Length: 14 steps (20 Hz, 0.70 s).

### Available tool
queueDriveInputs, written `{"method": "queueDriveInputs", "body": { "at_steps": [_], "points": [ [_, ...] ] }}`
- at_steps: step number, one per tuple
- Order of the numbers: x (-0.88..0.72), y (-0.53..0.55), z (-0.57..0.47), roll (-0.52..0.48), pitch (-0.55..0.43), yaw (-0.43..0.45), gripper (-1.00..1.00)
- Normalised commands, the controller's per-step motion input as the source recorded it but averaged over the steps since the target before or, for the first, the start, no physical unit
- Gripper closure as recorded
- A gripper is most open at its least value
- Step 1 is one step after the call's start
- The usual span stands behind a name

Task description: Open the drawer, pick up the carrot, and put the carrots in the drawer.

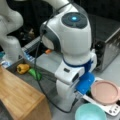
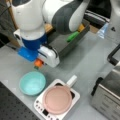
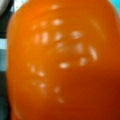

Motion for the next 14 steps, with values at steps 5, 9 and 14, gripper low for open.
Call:
{"method": "queueDriveInputs", "body": {
  "at_steps": [5,9,14],
  "points": [
    [-0.48,-0.05,-0.06,-0.003,-0.143,-0.080,1.00],
    [-0.46,-0.03,-0.02,-0.003,-0.162,-0.049,1.00],
    [-0.40,-0.02,-0.08,-0.005,-0.178,-0.033,1.00]
  ]
}}
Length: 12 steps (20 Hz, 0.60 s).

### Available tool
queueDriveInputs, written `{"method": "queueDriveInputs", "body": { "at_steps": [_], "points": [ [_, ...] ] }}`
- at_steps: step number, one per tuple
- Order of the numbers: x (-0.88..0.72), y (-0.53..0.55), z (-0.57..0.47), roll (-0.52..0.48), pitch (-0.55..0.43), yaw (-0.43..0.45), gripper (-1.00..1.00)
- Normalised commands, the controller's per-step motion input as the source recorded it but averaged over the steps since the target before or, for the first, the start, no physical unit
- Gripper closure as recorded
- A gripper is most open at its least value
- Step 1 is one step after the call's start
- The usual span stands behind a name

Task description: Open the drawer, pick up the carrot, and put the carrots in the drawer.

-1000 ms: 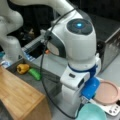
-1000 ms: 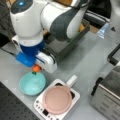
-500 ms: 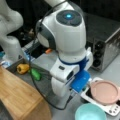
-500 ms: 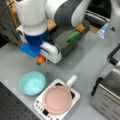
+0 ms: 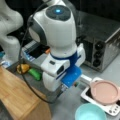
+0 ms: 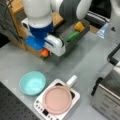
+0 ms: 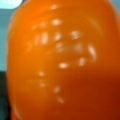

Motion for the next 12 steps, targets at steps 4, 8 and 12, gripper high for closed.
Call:
{"method": "queueDriveInputs", "body": {
  "at_steps": [4,8,12],
  "points": [
    [-0.33,0.00,-0.10,-0.026,-0.182,-0.016,1.00],
    [-0.36,0.00,-0.11,-0.047,-0.193,0.014,1.00],
    [-0.47,0.03,-0.10,-0.051,-0.193,0.020,1.00]
  ]
}}
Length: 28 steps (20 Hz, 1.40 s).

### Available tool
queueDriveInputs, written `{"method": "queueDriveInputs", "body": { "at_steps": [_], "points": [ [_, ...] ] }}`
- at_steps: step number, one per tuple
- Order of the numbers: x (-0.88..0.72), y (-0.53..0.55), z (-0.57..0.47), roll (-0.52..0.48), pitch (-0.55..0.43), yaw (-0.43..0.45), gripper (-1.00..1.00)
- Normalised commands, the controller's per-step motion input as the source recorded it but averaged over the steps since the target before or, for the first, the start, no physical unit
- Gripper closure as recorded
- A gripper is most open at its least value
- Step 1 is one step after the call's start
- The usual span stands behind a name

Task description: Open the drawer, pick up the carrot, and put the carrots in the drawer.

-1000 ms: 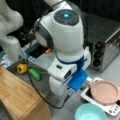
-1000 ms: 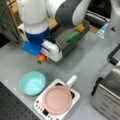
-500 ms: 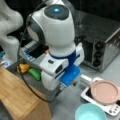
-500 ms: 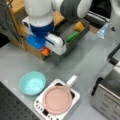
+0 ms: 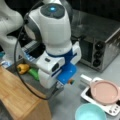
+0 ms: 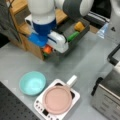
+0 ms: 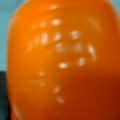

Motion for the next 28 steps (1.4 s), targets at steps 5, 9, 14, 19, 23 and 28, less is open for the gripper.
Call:
{"method": "queueDriveInputs", "body": {
  "at_steps": [5,9,14,19,23,28],
  "points": [
    [-0.61,0.06,-0.12,-0.033,-0.211,0.024,1.00],
    [-0.58,0.04,-0.14,-0.057,-0.213,0.033,1.00],
    [-0.46,-0.01,-0.18,-0.097,-0.202,0.083,1.00],
    [-0.30,-0.04,-0.13,-0.085,-0.173,0.142,1.00],
    [-0.28,-0.16,-0.08,-0.110,-0.182,0.330,1.00],
    [-0.31,-0.27,-0.06,-0.138,-0.196,0.428,1.00]
  ]
}}
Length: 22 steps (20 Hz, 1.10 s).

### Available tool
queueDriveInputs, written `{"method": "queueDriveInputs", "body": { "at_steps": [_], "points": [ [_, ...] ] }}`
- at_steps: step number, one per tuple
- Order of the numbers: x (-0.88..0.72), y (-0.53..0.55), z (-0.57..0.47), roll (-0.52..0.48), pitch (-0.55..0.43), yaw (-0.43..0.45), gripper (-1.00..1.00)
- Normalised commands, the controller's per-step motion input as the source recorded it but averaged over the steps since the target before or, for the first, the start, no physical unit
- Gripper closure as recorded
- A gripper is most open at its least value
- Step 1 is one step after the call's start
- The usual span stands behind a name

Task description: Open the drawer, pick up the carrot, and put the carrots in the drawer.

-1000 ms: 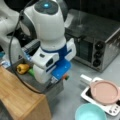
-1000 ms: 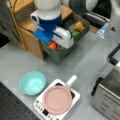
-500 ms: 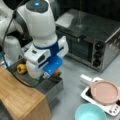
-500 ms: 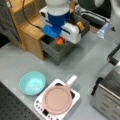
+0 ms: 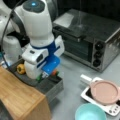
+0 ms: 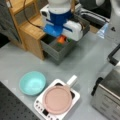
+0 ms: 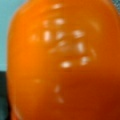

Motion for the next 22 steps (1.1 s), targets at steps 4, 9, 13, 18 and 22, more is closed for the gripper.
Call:
{"method": "queueDriveInputs", "body": {
  "at_steps": [4,9,13,18,22],
  "points": [
    [-0.32,-0.23,-0.06,-0.112,-0.197,0.334,1.00],
    [-0.25,-0.07,-0.10,-0.165,-0.170,0.262,1.00],
    [-0.19,0.06,-0.15,-0.268,-0.147,0.254,1.00],
    [-0.13,0.10,-0.09,-0.251,-0.061,0.320,1.00],
    [-0.08,0.04,-0.05,-0.166,-0.114,0.406,1.00]
  ]
}}
